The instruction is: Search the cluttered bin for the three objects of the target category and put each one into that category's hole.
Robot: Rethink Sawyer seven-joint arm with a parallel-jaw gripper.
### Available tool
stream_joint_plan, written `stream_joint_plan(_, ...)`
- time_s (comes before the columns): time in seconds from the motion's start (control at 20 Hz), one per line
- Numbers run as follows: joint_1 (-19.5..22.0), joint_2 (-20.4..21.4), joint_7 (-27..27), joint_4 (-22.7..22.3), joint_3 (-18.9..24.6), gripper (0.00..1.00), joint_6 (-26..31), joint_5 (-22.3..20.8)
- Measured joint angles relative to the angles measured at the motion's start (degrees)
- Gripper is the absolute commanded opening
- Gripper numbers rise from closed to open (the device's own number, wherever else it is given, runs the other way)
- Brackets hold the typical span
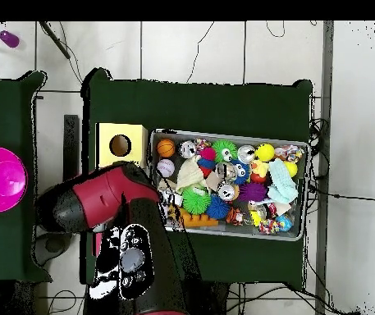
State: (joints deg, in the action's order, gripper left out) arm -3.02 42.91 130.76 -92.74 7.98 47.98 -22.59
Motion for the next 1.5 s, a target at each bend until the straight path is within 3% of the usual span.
stream_joint_plan(0.75, 1.1, -0.4, 0.0, 1.8, -1.6, 1.00, 0.0, 0.3)
stream_joint_plan(0.9, 3.9, -0.2, 0.0, 1.8, -0.7, 1.00, 0.0, 0.3)
stream_joint_plan(1.2, 14.3, -0.4, 0.0, 1.7, 2.3, 1.00, -1.4, -0.8)
stream_joint_plan(1.5, 22.3, -0.5, -0.5, 0.1, 5.3, 1.00, -5.9, -4.6)
